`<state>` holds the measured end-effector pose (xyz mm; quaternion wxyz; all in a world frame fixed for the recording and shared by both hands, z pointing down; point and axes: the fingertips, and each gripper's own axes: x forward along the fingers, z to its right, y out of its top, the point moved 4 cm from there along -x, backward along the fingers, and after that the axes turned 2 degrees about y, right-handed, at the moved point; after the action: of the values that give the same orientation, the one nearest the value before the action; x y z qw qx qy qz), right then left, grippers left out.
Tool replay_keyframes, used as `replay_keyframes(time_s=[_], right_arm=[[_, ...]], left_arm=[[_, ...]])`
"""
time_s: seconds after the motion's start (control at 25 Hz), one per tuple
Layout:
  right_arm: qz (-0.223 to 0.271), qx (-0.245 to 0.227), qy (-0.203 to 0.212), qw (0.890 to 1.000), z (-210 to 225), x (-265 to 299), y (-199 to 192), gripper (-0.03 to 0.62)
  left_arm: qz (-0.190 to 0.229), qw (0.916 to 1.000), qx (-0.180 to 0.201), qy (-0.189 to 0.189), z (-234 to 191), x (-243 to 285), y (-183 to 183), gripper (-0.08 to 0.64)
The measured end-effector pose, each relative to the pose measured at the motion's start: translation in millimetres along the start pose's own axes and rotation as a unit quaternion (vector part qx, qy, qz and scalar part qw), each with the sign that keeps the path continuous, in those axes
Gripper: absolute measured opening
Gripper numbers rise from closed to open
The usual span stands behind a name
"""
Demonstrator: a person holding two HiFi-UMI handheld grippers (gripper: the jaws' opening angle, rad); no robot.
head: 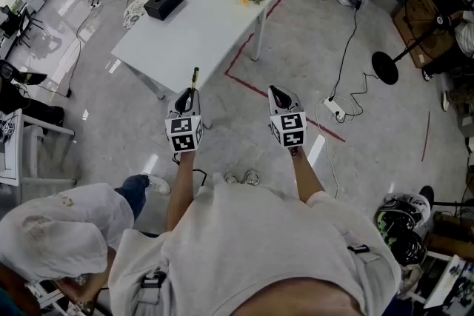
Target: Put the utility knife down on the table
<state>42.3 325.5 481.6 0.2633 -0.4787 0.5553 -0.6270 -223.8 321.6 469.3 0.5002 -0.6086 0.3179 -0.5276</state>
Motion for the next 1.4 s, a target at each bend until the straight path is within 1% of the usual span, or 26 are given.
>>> replay_keyframes(time_s=[0.36,0.72,1.24,1.4], right_arm=[[-0.004,-0.001,0.007,1.0,-3.2,1.5,-2.5,0.031],[0.012,0.013,0.017,1.0,5.1,-11.5,-6.6,0.032],[0.007,0.01,0.039,0.999,34.3,-21.1,-20.7,0.031],[0.005,0.012,0.037,0.999,42.3,-15.0,-25.2,0.031]], left_arm=[[-0.003,1.0,0.001,0.0,2.4,0.9,-1.8,0.06],[-0.002,0.9999,0.009,0.008,7.1,0.0,5.4,0.06],[-0.008,0.9998,0.008,0.017,46.9,9.6,4.7,0.06],[-0.009,0.9997,0.008,0.019,51.0,19.6,5.4,0.06]])
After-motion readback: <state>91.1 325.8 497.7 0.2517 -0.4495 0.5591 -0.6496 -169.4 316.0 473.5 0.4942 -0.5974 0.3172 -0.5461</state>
